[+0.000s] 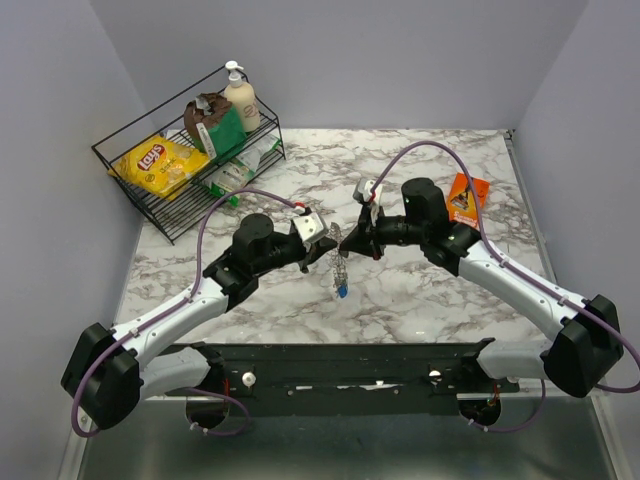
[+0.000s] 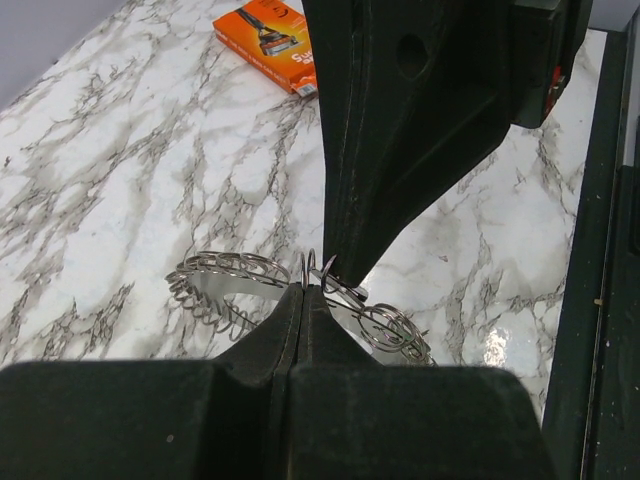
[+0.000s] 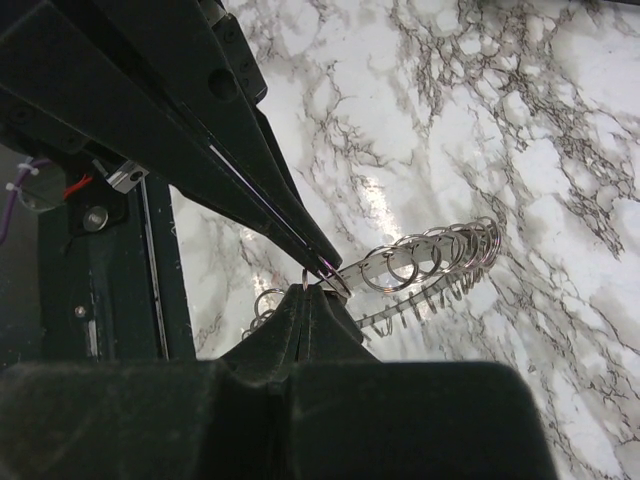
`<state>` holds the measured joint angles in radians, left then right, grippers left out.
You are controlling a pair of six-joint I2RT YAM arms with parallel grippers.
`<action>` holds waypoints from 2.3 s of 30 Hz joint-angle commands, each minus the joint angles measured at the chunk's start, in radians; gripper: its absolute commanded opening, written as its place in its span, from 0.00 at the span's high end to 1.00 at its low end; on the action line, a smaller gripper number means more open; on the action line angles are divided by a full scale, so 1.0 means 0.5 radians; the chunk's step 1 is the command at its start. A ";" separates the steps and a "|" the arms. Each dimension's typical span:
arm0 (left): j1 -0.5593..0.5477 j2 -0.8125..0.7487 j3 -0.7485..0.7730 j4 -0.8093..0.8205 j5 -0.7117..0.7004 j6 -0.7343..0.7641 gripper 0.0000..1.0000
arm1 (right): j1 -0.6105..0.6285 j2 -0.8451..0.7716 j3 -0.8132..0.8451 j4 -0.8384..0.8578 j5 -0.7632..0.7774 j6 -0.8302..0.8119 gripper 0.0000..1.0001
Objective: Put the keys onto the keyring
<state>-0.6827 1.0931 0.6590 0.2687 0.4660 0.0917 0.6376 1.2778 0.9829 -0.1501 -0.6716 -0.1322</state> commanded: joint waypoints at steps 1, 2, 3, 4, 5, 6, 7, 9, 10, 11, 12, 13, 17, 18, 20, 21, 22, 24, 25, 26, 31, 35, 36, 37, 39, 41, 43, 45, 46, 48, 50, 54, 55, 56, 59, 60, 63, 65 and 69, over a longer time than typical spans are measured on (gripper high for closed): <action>-0.006 0.004 0.063 0.039 0.068 -0.006 1.00 | 0.004 0.003 0.074 0.033 0.055 -0.018 1.00; -0.006 0.004 0.069 0.030 0.068 0.001 1.00 | 0.004 -0.009 0.071 0.033 0.058 -0.021 1.00; -0.006 0.004 0.069 0.024 0.074 0.004 1.00 | 0.004 -0.012 0.068 0.036 0.064 -0.018 0.99; -0.006 0.007 0.069 0.021 0.074 0.007 1.00 | 0.004 -0.015 0.065 0.036 0.067 -0.018 1.00; -0.003 0.010 0.072 0.015 0.077 0.007 1.00 | 0.007 -0.018 0.065 0.039 0.073 -0.018 1.00; -0.006 0.007 0.072 0.018 0.096 0.007 1.00 | 0.004 -0.015 0.065 0.039 0.085 -0.021 1.00; -0.006 0.010 0.072 0.021 0.099 0.004 1.00 | 0.004 -0.012 0.068 0.036 0.091 -0.015 1.00; -0.006 0.007 0.072 0.027 0.108 0.004 1.00 | 0.004 0.006 0.071 0.039 0.094 -0.015 1.00; -0.006 0.007 0.075 0.027 0.108 0.007 1.00 | 0.004 0.009 0.068 0.036 0.095 -0.012 1.00; -0.006 -0.002 0.075 0.030 0.105 0.004 1.00 | 0.004 0.015 0.065 0.036 0.098 -0.012 1.00; -0.006 -0.002 0.075 0.030 0.102 0.004 1.00 | 0.004 0.012 0.062 0.039 0.104 -0.015 1.00; -0.006 -0.005 0.075 0.024 0.096 0.004 1.00 | 0.004 0.018 0.062 0.039 0.113 -0.015 1.00; -0.006 -0.032 0.060 0.036 0.096 0.007 1.00 | 0.004 0.022 0.047 0.039 0.153 -0.015 1.00; -0.009 -0.036 0.060 0.039 0.096 0.007 1.00 | 0.004 0.022 0.041 0.039 0.171 -0.018 1.00; -0.006 -0.042 0.053 0.042 0.102 0.007 1.00 | 0.004 0.031 0.038 0.039 0.180 -0.018 1.00; -0.006 -0.048 0.047 0.042 0.102 0.007 1.00 | 0.004 0.034 0.035 0.039 0.199 -0.015 1.00; -0.006 -0.051 0.047 0.045 0.105 0.004 1.00 | 0.004 0.040 0.028 0.039 0.208 -0.015 1.00; -0.006 -0.066 0.041 0.045 0.105 0.007 1.00 | 0.004 0.046 0.022 0.039 0.239 0.000 1.00; -0.006 -0.066 0.041 0.042 0.102 0.013 1.00 | 0.004 0.046 0.019 0.039 0.239 0.004 1.00; -0.006 -0.075 0.041 0.039 0.102 0.013 1.00 | 0.004 0.046 0.016 0.039 0.245 0.004 1.00; -0.006 -0.100 0.026 0.064 0.120 0.016 1.00 | 0.004 0.061 0.007 0.043 0.245 0.019 1.00; -0.006 -0.118 0.017 0.082 0.145 0.010 1.00 | 0.001 0.074 -0.005 0.046 0.254 0.022 1.00; -0.003 -0.121 0.014 0.091 0.145 0.007 1.00 | 0.001 0.077 -0.002 0.046 0.248 0.025 1.00; -0.006 -0.121 0.010 0.094 0.148 0.001 1.00 | 0.001 0.083 -0.005 0.046 0.236 0.025 1.00; -0.009 -0.125 0.004 0.119 0.151 -0.006 1.00 | 0.004 0.089 -0.008 0.046 0.220 0.022 1.00; -0.006 -0.134 -0.005 0.140 0.154 -0.012 1.00 | -0.002 0.086 -0.011 0.046 0.187 0.016 1.00; -0.003 -0.134 -0.014 0.168 0.154 -0.015 1.00 | 0.001 0.080 -0.018 0.046 0.168 0.010 1.00; -0.006 -0.140 -0.020 0.180 0.154 -0.015 1.00 | 0.001 0.071 -0.024 0.049 0.165 0.004 1.00; -0.006 -0.143 -0.026 0.186 0.157 -0.015 1.00 | 0.004 0.071 -0.024 0.046 0.162 0.004 1.00; -0.006 -0.152 -0.035 0.208 0.157 -0.012 1.00 | 0.001 0.062 -0.030 0.049 0.162 -0.002 0.96; -0.006 -0.155 -0.042 0.220 0.157 -0.012 1.00 | 0.004 0.055 -0.033 0.049 0.174 0.001 0.86; -0.003 -0.155 -0.048 0.217 0.154 -0.012 1.00 | 0.001 0.031 -0.045 0.049 0.208 0.004 0.66; -0.006 -0.149 -0.048 0.217 0.151 -0.012 1.00 | 0.001 0.016 -0.048 0.052 0.232 0.001 0.62; -0.006 -0.149 -0.051 0.214 0.148 -0.012 1.00 | 0.001 0.006 -0.054 0.052 0.245 0.001 0.59; -0.006 -0.146 -0.054 0.214 0.142 -0.009 1.00 | 0.001 -0.058 -0.082 0.070 0.294 -0.006 0.41; -0.006 -0.149 -0.057 0.214 0.139 -0.006 1.00 | 0.004 -0.082 -0.094 0.070 0.312 -0.012 0.34; -0.006 -0.143 -0.066 0.236 0.136 0.004 1.00 | 0.001 -0.178 -0.143 0.107 0.377 -0.012 0.25; -0.006 -0.134 -0.069 0.248 0.136 0.007 1.00 | 0.001 -0.230 -0.177 0.134 0.413 -0.012 0.21; -0.006 -0.131 -0.079 0.285 0.148 0.013 1.00 | 0.001 -0.346 -0.202 0.159 0.447 -0.003 0.08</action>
<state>-0.6823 1.0435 0.6273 0.3264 0.5098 0.0902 0.6376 1.1595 0.9016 -0.1169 -0.4953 -0.1314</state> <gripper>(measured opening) 0.009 0.824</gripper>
